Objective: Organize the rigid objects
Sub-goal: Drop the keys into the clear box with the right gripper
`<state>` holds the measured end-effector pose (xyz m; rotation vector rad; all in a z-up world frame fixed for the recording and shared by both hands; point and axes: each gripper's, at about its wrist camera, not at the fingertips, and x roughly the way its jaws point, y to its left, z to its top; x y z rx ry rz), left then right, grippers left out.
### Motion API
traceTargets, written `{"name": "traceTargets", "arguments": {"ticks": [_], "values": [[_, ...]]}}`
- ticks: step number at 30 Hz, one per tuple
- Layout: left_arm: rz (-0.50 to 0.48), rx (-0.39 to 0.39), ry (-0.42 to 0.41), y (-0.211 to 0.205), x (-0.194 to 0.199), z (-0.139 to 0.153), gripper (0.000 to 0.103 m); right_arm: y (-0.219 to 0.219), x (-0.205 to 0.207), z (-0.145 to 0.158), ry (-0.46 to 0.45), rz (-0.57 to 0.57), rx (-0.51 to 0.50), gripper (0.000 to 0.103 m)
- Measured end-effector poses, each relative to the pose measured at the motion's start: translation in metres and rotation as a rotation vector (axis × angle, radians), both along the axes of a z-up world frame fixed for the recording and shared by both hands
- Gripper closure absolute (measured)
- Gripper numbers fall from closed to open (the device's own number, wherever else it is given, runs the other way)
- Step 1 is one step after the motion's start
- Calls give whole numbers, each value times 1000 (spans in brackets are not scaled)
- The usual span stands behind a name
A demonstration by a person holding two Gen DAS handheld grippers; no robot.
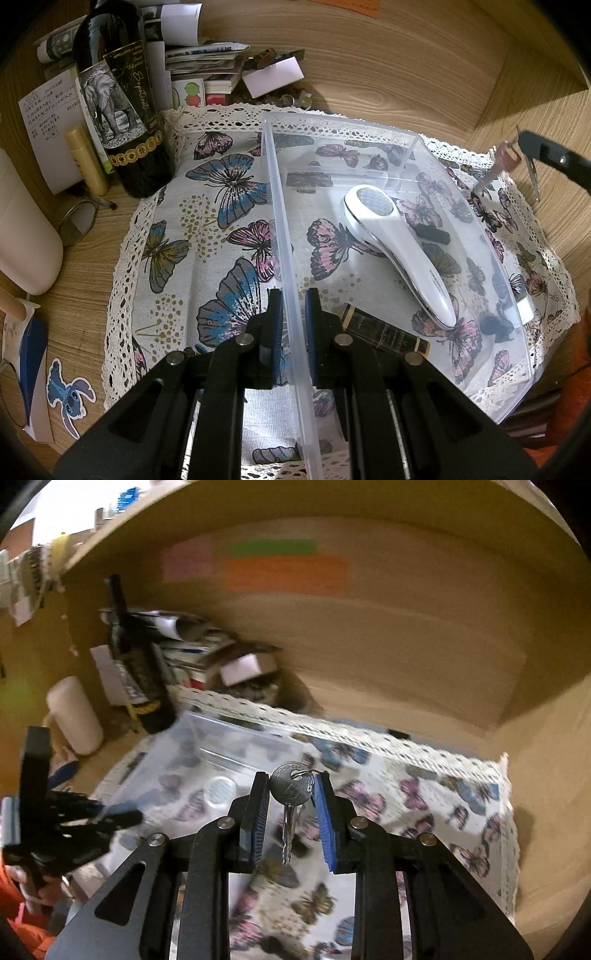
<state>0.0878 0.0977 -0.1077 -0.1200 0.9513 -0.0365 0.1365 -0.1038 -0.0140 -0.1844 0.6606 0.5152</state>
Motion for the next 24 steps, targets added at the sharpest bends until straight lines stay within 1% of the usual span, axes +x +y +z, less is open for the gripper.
{"name": "traceTargets", "arguments": {"ticks": [5, 10, 16, 20, 24], "values": [[0, 0, 0, 0, 0, 0, 92, 25, -9, 4, -13, 88, 13, 80], [0, -1, 0, 0, 0, 0, 92, 51, -15, -2, 4, 162, -1, 80], [-1, 0, 0, 0, 0, 1, 92, 76, -12, -25, 68, 217, -52, 80], [0, 1, -1, -2, -1, 1, 92, 86, -5, -41, 116, 227, -100, 80], [-1, 1, 0, -1, 0, 1, 92, 89, 2, -53, 161, 228, -116, 80]]}}
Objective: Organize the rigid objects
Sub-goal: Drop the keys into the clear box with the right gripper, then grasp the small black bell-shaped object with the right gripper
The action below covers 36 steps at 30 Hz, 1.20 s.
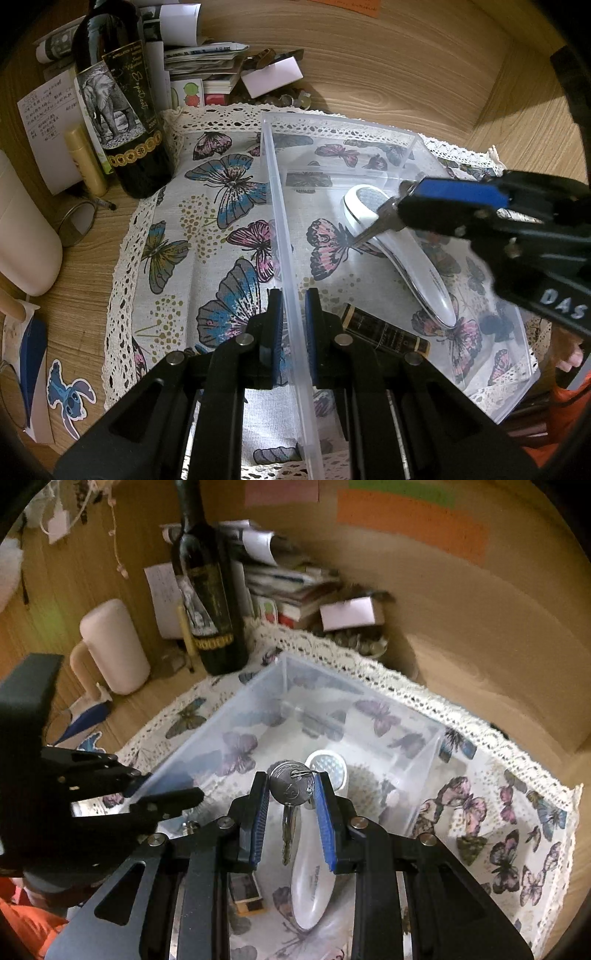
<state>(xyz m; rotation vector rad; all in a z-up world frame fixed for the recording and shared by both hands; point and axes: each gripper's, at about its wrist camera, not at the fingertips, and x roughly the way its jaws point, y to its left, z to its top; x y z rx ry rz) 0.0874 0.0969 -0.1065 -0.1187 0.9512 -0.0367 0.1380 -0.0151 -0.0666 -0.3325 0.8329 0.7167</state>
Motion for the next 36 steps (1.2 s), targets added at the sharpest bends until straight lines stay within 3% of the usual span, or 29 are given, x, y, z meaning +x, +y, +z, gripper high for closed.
{"name": "traceTargets", "arguments": {"ticks": [6, 16, 28, 36], "values": [[0, 0, 0, 0, 0, 0, 92, 0, 2, -10, 18, 3, -30, 80], [-1, 0, -1, 1, 0, 0, 92, -17, 0, 4, -22, -31, -7, 78], [-2, 0, -1, 0, 0, 0, 92, -87, 28, 44, -135, -273, 91, 47], [-1, 0, 0, 0, 0, 0, 92, -115, 68, 17, -50, -396, 62, 43]]}}
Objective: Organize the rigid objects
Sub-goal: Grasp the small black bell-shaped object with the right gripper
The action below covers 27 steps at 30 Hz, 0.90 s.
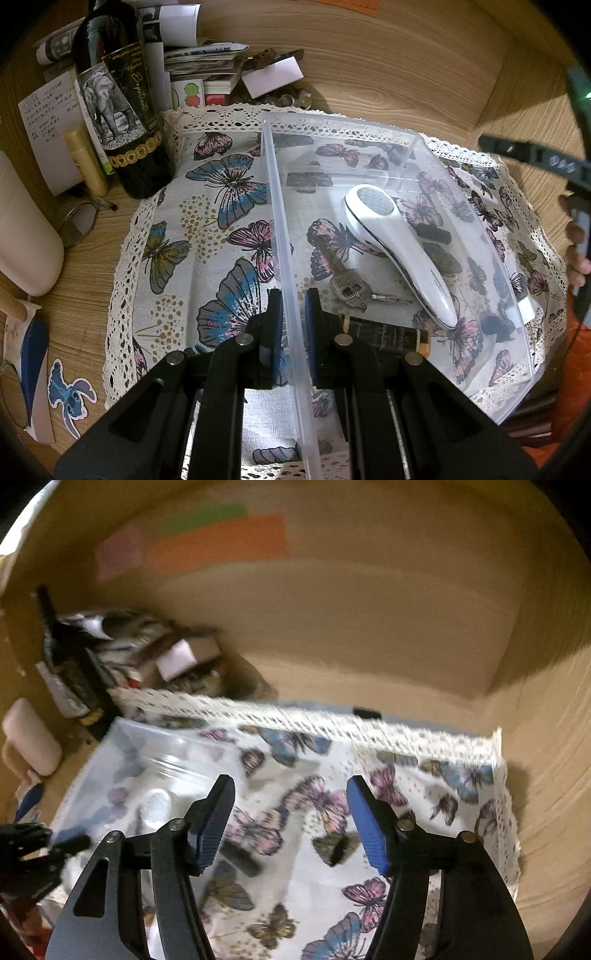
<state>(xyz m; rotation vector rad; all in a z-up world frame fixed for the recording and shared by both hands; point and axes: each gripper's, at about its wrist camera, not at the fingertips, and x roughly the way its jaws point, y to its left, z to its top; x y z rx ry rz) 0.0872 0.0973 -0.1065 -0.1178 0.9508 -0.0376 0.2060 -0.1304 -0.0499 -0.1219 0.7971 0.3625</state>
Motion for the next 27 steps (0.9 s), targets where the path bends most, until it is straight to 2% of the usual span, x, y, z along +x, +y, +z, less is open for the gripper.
{"name": "traceTargets", "arguments": {"ticks": [6, 14, 16, 18, 27], "values": [[0, 0, 0, 0, 0, 0, 92, -12, 21, -42, 125, -26, -43, 43], [1, 0, 0, 0, 0, 0, 92, -22, 30, -76, 222, -30, -80, 44], [0, 1, -1, 0, 0, 0, 92, -24, 31, -81, 236, -29, -77, 50], [0, 1, 0, 0, 0, 0, 92, -25, 31, -86, 256, -23, -77, 70], [0, 0, 0, 0, 0, 0, 92, -28, 7, -61, 162, -11, -61, 70]]}}
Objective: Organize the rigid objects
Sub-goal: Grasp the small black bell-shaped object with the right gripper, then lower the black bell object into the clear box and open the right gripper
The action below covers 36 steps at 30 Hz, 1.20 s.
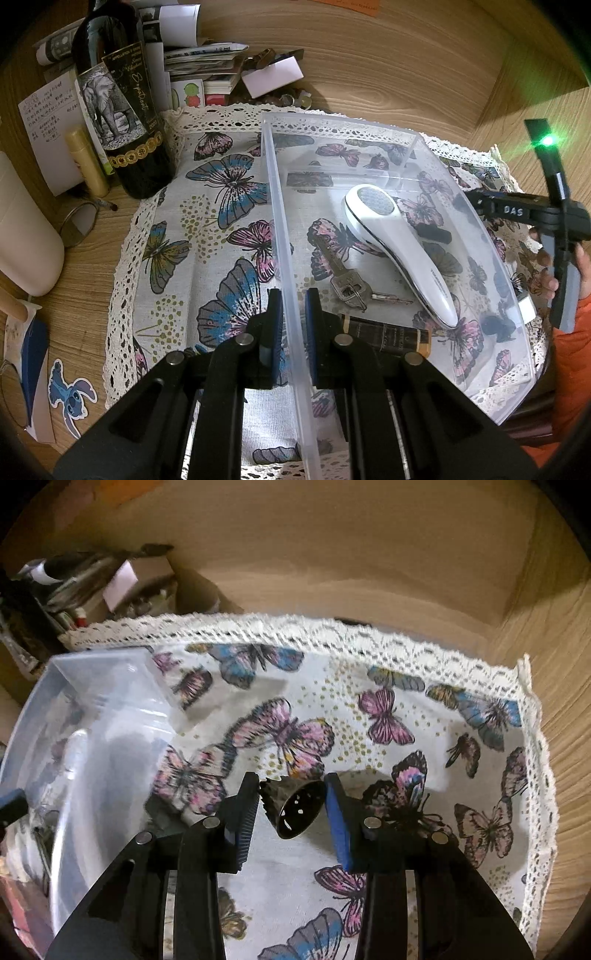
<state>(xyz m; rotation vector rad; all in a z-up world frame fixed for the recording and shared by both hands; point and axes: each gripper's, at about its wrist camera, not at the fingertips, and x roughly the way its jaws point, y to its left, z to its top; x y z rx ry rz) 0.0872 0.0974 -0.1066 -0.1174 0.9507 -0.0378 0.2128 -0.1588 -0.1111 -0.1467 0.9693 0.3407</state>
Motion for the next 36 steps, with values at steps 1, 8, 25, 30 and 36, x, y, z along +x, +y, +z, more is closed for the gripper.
{"name": "traceTargets", "arguments": {"ticks": [1, 8, 25, 30, 36], "values": [[0, 0, 0, 0, 0, 0, 92, 0, -2, 5, -11, 4, 1, 70], [-1, 0, -1, -1, -1, 0, 92, 13, -28, 46, -103, 74, 26, 70], [0, 1, -1, 0, 0, 0, 92, 101, -60, 67, -175, 312, 63, 70], [-1, 2, -1, 0, 0, 0, 92, 118, -67, 59, -150, 364, 63, 70], [-1, 0, -2, 0, 0, 1, 92, 134, -75, 46, -116, 410, 19, 70]]}}
